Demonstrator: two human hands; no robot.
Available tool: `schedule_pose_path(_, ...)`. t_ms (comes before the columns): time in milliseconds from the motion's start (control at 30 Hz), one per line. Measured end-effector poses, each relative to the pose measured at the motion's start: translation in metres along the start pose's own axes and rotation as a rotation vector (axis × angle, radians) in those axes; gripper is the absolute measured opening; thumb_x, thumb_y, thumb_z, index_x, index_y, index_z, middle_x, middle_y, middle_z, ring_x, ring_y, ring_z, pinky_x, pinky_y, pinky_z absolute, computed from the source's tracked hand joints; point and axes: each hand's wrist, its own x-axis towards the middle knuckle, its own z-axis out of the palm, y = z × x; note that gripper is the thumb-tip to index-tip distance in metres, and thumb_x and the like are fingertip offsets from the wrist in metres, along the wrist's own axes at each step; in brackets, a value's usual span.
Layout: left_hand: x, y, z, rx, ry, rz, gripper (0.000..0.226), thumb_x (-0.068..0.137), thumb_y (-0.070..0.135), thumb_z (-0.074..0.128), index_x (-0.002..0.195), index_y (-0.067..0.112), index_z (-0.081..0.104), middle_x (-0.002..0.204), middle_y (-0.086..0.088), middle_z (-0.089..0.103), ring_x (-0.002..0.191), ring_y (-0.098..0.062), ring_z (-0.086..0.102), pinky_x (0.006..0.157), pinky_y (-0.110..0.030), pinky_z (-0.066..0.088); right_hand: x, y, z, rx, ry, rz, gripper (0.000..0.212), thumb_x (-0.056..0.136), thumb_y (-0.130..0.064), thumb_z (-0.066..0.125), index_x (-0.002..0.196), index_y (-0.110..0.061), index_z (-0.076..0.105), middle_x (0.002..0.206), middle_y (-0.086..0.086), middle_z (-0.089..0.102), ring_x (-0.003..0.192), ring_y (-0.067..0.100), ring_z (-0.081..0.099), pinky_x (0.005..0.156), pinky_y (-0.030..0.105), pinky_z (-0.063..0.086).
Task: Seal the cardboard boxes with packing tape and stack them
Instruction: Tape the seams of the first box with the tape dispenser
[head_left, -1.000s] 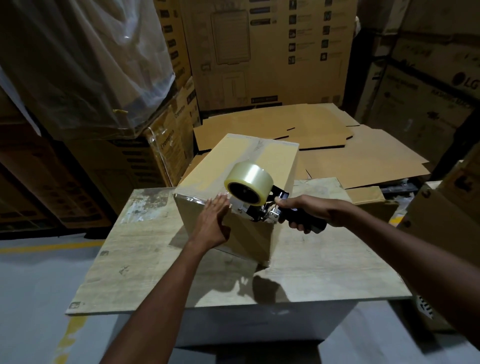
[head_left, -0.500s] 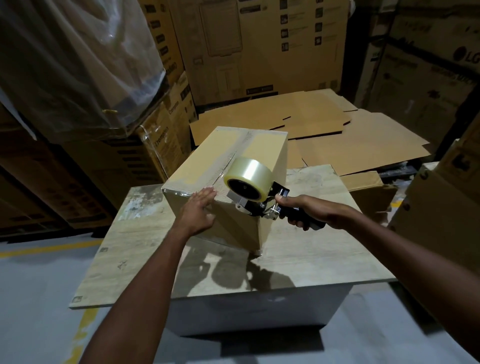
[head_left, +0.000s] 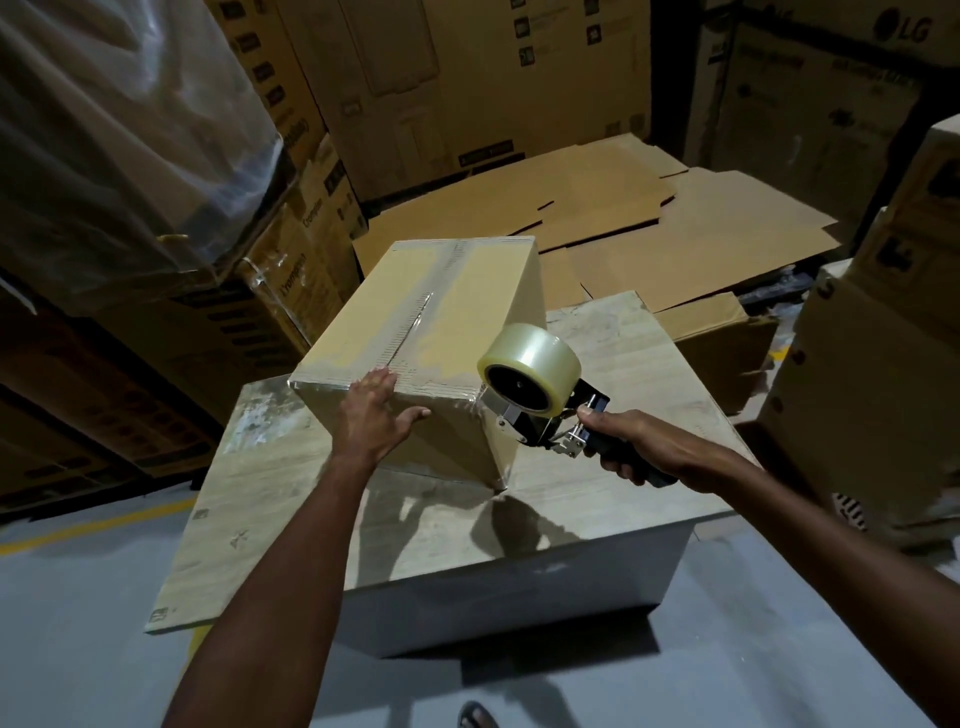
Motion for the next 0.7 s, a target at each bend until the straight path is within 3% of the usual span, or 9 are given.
schedule_pose_path(133,-0.002,0.015,0.003,0.045,0.047,-0.016,0.078,0.079,0.059,0.080,0.134,0.006,0.064,0.143,-0.016,0.059,0.134,-0.032,0.054,0.114,-0.049,0.041,0.001,0.021,0.004,0.077,0.007,0.014,0.079,0.083,-0.087,0.052,0.098,-0.012,0.066,0.073,0.002,0.051,0.060,0.017,0.039,0.054,0.033,0.026)
schedule_pose_path(267,-0.001,0.042,0.004,0.099,0.059,-0.058,0.075,0.082,0.061,0.075,0.132,0.006,0.064,0.141,-0.014,0.061,0.130,-0.034,0.055,0.109,-0.046,0.043,0.011,0.022,0.005,0.121,0.019,0.027,0.072,0.090,-0.080,0.047,0.097,-0.011,0.063,0.075,0.003,0.054,0.059,0.014,0.044,0.053,0.029,0.031)
schedule_pose_path(533,0.018,0.058,0.004,0.174,0.047,-0.100,0.080,0.080,0.071,0.070,0.133,0.011,0.066,0.140,-0.008,0.063,0.127,-0.029,0.059,0.103,-0.040,0.046,0.045,0.019,0.000,0.225,0.007,0.064,0.083,0.082,-0.090,0.047,0.095,-0.009,0.061,0.073,0.002,0.057,0.059,0.017,0.045,0.060,0.035,0.034)
schedule_pose_path(700,0.030,0.063,0.011,0.211,0.031,-0.144,0.084,0.080,0.076,0.066,0.135,0.012,0.065,0.139,-0.009,0.064,0.124,-0.031,0.060,0.100,-0.041,0.048,0.056,0.015,0.009,0.556,0.004,0.128,0.077,0.094,-0.080,0.039,0.085,-0.007,0.058,0.067,0.003,0.051,0.051,0.016,0.041,0.050,0.029,0.037)
